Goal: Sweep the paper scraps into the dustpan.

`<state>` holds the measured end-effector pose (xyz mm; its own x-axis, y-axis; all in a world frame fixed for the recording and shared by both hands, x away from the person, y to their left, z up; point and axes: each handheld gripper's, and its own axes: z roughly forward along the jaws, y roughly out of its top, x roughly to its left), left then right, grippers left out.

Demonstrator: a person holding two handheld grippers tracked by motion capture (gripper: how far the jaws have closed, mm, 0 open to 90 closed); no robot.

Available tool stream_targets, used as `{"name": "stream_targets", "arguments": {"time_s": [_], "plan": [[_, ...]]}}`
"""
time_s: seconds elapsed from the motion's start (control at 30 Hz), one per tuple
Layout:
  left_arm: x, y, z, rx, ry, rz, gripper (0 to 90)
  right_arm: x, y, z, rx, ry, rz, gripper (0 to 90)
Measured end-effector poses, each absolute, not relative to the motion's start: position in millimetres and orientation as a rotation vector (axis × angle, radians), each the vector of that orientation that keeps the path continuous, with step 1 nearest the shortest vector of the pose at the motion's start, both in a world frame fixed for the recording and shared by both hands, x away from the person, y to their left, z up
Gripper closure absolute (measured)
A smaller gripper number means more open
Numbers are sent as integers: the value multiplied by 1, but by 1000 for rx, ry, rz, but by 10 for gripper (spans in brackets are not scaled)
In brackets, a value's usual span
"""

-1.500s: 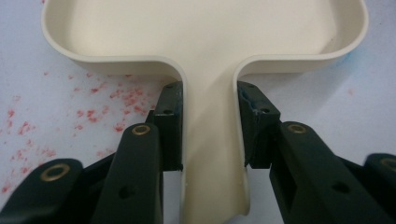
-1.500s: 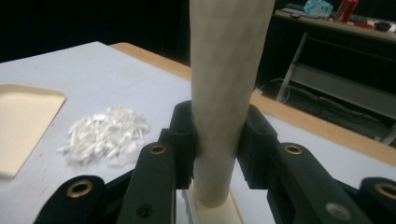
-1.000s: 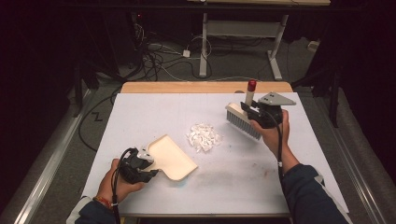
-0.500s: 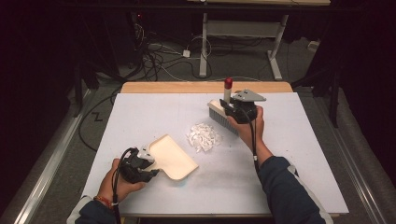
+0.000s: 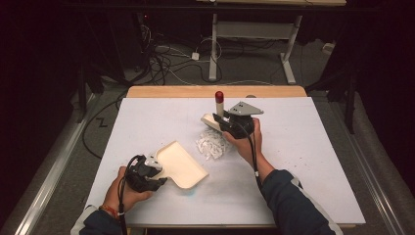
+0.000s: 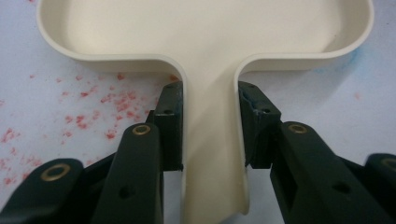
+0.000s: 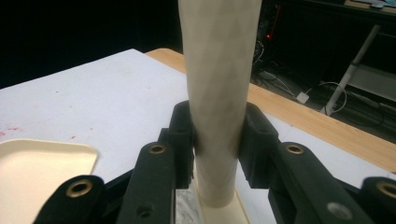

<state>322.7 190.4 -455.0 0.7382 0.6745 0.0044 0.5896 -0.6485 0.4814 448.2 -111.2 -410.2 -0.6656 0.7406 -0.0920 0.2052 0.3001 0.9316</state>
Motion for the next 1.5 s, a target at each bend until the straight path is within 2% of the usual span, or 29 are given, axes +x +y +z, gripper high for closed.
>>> {"name": "stream_targets", "arguments": {"time_s": [0.63,1.1,1.5], "plan": [[361,173,-459,2533,948,203,634,418,-85,-414,794,2086,1471,701],[364,160,-458,2547,937,236,634,397,-57,-406,659,2143,1502,709],[360,160,-460,2541,947,242,634,395,-75,-381,667,2064,1538,709]]}}
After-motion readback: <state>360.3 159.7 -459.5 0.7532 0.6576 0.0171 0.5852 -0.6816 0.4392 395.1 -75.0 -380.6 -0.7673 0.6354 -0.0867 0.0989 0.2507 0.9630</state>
